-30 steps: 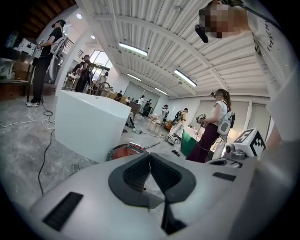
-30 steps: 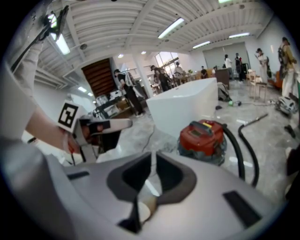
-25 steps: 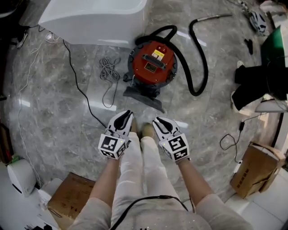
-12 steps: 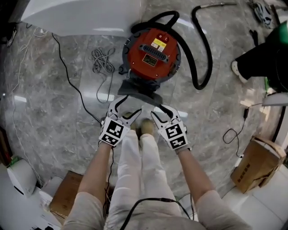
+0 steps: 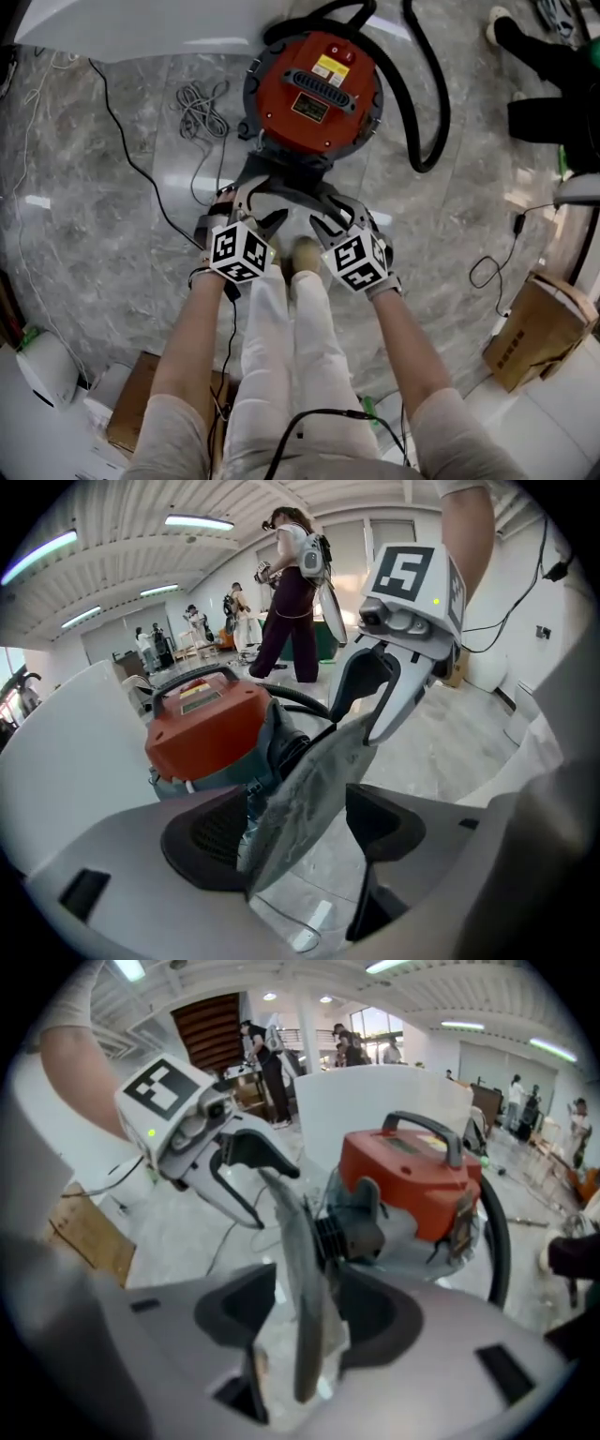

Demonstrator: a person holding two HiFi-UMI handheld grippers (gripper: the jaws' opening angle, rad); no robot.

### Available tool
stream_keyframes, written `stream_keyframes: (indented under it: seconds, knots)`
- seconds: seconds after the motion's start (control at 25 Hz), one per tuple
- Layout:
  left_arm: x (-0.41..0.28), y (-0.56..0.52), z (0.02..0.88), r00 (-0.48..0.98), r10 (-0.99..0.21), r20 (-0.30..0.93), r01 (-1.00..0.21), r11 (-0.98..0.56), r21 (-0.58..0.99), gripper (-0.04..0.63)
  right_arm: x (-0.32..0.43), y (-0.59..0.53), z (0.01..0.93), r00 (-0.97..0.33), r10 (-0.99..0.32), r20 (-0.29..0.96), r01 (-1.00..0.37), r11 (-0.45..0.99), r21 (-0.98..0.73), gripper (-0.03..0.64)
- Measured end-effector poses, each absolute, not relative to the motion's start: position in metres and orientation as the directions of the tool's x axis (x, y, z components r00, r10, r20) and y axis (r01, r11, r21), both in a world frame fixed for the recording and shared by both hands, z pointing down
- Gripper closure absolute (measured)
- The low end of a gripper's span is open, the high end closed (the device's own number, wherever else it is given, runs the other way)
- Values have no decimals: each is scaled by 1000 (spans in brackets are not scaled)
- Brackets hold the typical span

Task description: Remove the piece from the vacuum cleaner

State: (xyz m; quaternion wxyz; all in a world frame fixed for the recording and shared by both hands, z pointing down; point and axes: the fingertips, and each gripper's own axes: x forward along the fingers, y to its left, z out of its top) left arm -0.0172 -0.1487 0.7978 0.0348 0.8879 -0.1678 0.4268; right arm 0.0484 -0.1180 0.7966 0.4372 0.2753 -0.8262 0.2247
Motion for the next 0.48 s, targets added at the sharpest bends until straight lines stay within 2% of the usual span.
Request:
stream_keyframes:
  seconds: [0.48]
  knots:
    - [-10, -170, 825, 560, -249, 790, -327, -943, -66, 267, 32, -136, 818, -462, -245, 853, -588, 804, -87, 430]
